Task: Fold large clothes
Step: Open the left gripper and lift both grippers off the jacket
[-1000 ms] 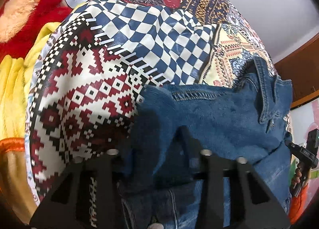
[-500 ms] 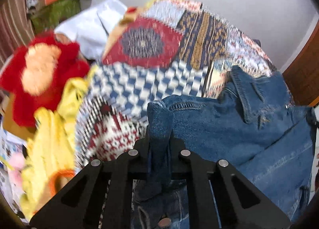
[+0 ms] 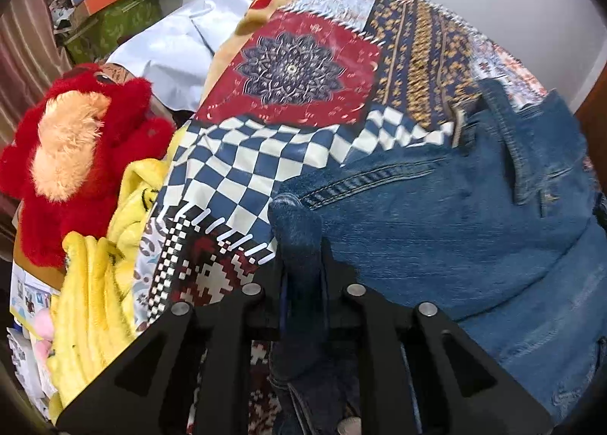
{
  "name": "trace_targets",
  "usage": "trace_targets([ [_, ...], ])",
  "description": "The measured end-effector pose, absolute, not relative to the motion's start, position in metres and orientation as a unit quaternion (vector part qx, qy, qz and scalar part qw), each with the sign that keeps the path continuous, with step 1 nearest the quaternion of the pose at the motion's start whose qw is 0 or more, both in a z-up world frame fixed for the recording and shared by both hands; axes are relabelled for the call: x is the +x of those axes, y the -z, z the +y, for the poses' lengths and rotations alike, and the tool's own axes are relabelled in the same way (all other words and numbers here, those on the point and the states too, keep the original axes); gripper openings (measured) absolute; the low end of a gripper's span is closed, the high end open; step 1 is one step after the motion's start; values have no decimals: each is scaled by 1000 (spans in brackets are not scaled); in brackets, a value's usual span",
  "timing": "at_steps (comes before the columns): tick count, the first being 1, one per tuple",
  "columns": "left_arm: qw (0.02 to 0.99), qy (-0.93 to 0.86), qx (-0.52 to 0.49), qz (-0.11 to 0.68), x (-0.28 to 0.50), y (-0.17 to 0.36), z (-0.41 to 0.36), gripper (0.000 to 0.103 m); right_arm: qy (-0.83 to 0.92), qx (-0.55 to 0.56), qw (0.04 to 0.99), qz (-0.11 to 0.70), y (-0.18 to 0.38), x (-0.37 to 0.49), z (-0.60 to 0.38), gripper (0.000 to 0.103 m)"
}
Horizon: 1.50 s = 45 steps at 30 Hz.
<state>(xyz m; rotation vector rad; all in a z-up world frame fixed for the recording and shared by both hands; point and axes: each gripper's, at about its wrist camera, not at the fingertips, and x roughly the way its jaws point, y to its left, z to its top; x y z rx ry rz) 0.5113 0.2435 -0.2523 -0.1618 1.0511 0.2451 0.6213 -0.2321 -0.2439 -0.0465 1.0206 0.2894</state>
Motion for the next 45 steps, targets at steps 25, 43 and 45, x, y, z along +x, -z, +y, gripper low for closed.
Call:
trace_targets([
  [25, 905, -66, -30, 419, 404, 129, 181, 68, -151, -76, 901, 400, 104, 478, -238, 75],
  [43, 919, -29, -68, 388, 229, 111, 161, 95, -185, -49, 897, 399, 84, 295, -261, 76],
  [45, 906, -31, -94, 411, 219, 133, 169, 95, -179, -38, 888, 421, 103, 285, -266, 76],
])
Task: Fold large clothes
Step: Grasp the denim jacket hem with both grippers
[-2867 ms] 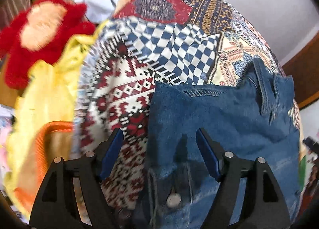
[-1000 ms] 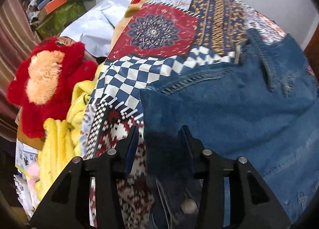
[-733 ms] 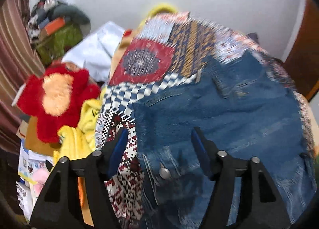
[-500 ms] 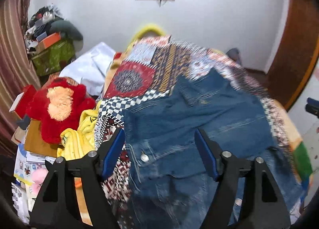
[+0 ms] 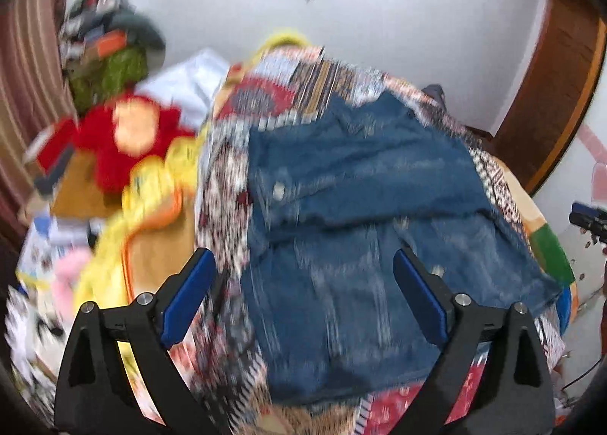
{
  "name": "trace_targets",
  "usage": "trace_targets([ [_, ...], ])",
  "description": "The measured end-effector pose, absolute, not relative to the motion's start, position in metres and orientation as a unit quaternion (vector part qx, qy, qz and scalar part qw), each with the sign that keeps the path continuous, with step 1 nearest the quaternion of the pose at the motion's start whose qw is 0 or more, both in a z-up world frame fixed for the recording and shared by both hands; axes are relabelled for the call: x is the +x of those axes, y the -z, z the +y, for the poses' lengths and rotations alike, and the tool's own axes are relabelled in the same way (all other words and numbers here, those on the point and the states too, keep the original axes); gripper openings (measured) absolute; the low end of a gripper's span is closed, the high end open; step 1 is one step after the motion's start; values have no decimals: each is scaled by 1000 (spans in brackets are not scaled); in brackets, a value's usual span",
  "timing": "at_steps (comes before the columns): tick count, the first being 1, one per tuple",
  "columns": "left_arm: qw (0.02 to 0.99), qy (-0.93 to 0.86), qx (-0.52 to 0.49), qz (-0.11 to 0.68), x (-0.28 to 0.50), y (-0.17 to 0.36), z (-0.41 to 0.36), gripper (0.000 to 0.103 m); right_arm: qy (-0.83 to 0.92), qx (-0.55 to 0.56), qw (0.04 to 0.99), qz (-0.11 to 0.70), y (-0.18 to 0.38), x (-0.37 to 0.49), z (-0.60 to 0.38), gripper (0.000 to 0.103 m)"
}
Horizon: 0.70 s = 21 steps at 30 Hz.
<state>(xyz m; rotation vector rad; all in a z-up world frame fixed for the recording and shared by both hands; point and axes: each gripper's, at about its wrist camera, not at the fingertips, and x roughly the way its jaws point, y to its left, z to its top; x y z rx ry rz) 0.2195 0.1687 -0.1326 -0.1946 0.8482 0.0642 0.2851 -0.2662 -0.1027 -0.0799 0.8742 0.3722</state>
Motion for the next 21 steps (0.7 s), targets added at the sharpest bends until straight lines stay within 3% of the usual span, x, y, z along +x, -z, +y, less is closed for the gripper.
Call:
trace_targets([
  [8, 829, -57, -219, 512, 193, 234, 197, 95, -159, 66, 837, 519, 182, 277, -292, 76],
  [14, 788, -50, -301, 536, 177, 281, 197, 95, -151, 111, 817, 544, 214, 266, -298, 76],
  [19, 784, -35, -311, 536, 176, 293, 181, 86, -162, 113, 825, 529, 218, 259, -293, 76],
  [21, 788, -24, -315, 528, 176, 289, 180, 72, -172, 120, 824, 526, 218, 260, -289, 76],
])
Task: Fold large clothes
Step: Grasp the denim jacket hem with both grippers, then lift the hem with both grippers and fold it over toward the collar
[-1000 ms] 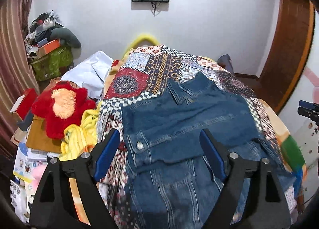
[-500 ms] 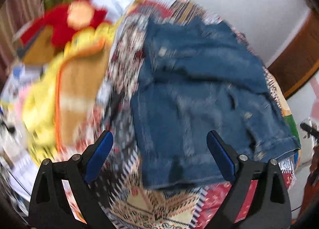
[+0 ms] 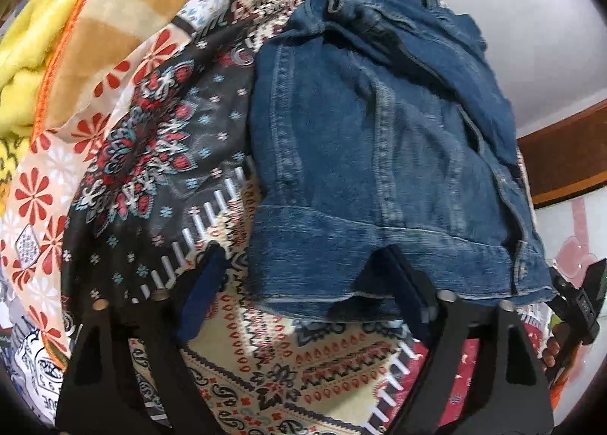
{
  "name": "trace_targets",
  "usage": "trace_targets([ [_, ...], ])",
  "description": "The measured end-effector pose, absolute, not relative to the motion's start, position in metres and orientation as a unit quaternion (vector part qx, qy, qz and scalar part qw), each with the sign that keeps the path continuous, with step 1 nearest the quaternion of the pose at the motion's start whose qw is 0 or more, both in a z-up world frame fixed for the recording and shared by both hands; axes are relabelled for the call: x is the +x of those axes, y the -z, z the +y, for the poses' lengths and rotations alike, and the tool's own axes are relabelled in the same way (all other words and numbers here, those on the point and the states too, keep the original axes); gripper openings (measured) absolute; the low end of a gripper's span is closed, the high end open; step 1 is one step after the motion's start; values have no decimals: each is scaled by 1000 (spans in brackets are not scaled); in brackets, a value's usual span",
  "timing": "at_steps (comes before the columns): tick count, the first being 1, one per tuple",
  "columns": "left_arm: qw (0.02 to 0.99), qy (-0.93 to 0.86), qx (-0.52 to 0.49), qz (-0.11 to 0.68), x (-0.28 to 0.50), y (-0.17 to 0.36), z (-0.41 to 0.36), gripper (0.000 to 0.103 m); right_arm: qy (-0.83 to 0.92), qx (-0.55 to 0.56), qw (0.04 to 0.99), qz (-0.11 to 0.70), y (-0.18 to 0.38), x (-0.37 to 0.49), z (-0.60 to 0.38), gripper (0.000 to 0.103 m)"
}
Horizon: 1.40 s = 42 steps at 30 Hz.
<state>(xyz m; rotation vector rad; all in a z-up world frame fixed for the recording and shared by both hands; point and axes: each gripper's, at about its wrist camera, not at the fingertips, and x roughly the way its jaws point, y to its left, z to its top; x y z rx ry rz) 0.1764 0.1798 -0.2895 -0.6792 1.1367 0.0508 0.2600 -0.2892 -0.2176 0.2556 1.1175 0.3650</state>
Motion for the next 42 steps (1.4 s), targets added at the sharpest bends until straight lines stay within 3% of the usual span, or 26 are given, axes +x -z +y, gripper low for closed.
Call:
trace_targets([
  [1, 789, -17, -320, 525, 178, 289, 180, 67, -176, 121, 825, 524, 218, 260, -288, 74],
  [4, 798, -1, -297, 524, 180, 283, 174, 54, -191, 116, 826, 518, 216, 259, -281, 55],
  [6, 811, -1, -263, 523, 186, 274, 166, 35, -196, 111, 828, 514, 212, 259, -278, 46],
  [8, 820, -1, -241, 519, 187, 266, 163, 23, -198, 105, 831, 509, 208, 259, -278, 30],
  [11, 830, 1, -233, 506, 190, 254, 164, 14, -213, 112, 828, 507, 202, 264, -280, 22],
  [19, 869, 10, -229, 439, 209, 203, 176, 11, -258, 117, 835, 472, 170, 291, -268, 16],
  [31, 930, 15, -157, 333, 298, 102, 186, 10, -263, 119, 876, 387, 95, 407, -243, 13],
  [37, 930, 13, -198, 309, 363, 90, 212, 10, -246, 98, 894, 362, 75, 469, -227, 13],
  [42, 924, -29, -221, 312, 429, 109, 238, 10, -211, 98, 896, 378, 93, 536, -210, 13],
])
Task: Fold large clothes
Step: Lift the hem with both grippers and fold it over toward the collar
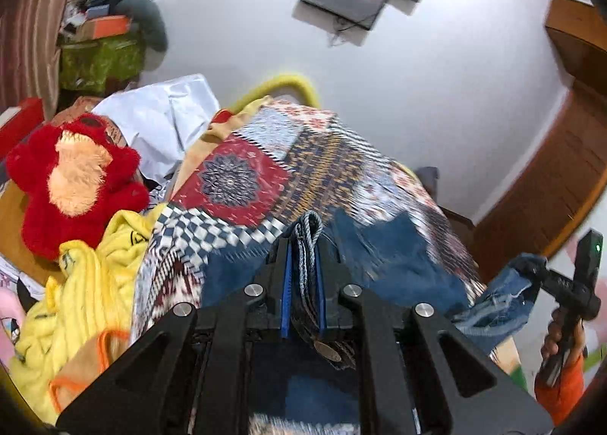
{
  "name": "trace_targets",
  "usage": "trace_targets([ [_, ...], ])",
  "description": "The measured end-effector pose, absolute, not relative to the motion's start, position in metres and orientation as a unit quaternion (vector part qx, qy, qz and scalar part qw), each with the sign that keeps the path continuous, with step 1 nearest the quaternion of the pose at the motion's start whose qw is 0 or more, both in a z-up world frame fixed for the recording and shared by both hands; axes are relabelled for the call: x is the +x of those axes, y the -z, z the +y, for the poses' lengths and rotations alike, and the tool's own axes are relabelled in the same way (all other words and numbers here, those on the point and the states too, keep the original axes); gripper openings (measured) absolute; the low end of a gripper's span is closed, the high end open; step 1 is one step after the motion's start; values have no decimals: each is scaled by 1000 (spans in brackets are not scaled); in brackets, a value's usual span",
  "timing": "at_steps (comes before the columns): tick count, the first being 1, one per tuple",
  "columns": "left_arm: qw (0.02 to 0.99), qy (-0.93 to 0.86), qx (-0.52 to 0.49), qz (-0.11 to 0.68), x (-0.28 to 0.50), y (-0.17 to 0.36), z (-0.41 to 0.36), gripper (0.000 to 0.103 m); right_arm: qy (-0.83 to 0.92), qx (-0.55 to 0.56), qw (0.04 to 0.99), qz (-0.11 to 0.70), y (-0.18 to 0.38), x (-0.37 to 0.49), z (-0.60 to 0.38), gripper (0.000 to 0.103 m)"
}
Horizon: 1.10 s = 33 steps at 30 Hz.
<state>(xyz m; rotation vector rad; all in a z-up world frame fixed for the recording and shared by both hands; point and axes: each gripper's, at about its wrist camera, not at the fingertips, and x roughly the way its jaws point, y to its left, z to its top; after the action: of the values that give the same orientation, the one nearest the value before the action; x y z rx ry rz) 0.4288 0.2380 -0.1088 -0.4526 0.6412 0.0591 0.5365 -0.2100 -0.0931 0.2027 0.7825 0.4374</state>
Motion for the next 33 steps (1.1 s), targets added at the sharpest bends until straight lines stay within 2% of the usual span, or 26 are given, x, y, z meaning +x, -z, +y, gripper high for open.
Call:
trace_targets([
  [2, 919, -48, -224, 321, 451, 123, 248, 9, -198, 98, 894, 390, 109, 559, -206, 13],
  [5, 910, -91, -226, 336, 485, 149, 269, 0, -179, 97, 885, 418, 142, 595, -202, 13],
  [9, 885, -109, -249, 378, 515, 189, 293, 0, -152, 83, 873, 456, 193, 627, -200, 13],
  [12, 877, -106, -223, 412, 523, 212, 291, 0, -152, 92, 859, 480, 220, 640, -207, 13],
  [16, 884, -95, -149, 433, 516, 219, 268, 0, -183, 118, 843, 491, 224, 646, -222, 13],
  [22, 895, -108, -42, 431, 497, 193, 236, 6, -189, 133, 840, 491, 188, 644, -237, 13],
  [25, 899, -91, -47, 427, 489, 180, 232, 17, -183, 157, 836, 493, 173, 643, -247, 13],
  [27, 900, -85, -47, 424, 483, 174, 227, 33, -173, 147, 838, 496, 164, 642, -247, 13],
  [28, 901, -81, -47, 423, 480, 172, 224, 38, -173, 140, 841, 493, 159, 641, -246, 13],
  [30, 904, -68, -49, 419, 476, 172, 216, 58, -170, 122, 848, 488, 150, 636, -239, 13],
  [32, 902, -56, -49, 426, 477, 176, 208, 74, -158, 74, 850, 497, 151, 633, -224, 13],
  [33, 899, -52, -48, 433, 479, 181, 204, 75, -150, 51, 851, 500, 152, 632, -219, 13],
])
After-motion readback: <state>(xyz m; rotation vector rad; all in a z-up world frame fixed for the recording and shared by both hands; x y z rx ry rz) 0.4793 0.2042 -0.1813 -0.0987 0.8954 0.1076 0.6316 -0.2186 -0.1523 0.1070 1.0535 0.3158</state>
